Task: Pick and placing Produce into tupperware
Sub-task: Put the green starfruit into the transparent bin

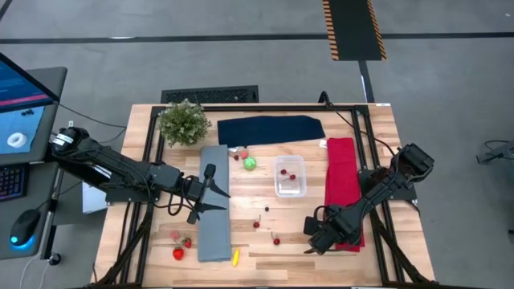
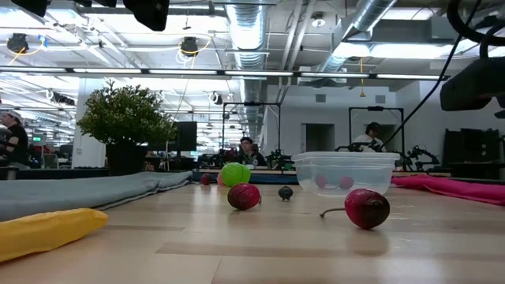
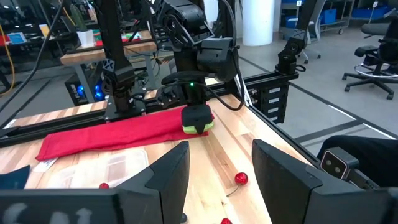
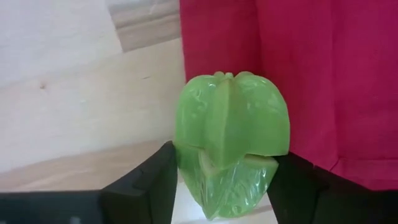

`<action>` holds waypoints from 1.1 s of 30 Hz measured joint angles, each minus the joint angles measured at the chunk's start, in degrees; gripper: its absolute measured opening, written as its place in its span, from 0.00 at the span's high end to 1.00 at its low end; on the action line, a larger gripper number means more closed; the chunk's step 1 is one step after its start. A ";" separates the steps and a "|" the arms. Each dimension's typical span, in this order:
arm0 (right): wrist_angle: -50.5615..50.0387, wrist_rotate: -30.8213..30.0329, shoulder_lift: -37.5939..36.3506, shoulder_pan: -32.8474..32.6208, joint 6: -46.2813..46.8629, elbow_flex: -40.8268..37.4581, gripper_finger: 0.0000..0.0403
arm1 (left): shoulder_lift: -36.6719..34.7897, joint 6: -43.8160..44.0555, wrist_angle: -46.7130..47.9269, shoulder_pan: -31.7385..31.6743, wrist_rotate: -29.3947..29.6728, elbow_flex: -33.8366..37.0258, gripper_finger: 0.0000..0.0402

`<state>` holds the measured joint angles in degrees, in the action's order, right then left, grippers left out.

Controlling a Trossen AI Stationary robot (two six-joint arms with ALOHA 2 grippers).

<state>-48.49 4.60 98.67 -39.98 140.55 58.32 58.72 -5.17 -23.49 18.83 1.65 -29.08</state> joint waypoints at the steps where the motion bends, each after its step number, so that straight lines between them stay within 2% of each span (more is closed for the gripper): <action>1: -0.25 -0.01 0.00 0.01 -0.02 0.27 0.43 | 0.01 0.00 0.00 -0.01 0.00 0.00 0.58; 6: -1.11 -0.17 -0.05 0.61 -1.50 1.19 0.39 | 0.00 -0.01 0.00 -0.02 0.00 0.00 0.58; 14: -6.88 -0.68 -0.35 3.75 -7.97 5.13 0.45 | 0.01 -0.22 0.00 -0.02 0.02 0.00 0.58; 19: -12.31 -3.92 -0.37 7.30 -13.77 9.36 0.40 | 0.02 -0.22 0.00 -0.02 0.02 0.00 0.58; 28: -20.28 -12.13 -0.42 15.38 -28.30 18.38 0.45 | 0.01 -0.10 0.02 -0.02 0.02 0.00 0.58; 33: -21.42 -17.87 -0.42 20.72 -37.63 22.81 0.40 | 0.02 1.06 0.28 -0.02 0.00 0.00 0.58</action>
<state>-69.91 -13.27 98.26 -19.26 102.91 81.13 58.74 -4.11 -23.20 18.81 1.65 -29.08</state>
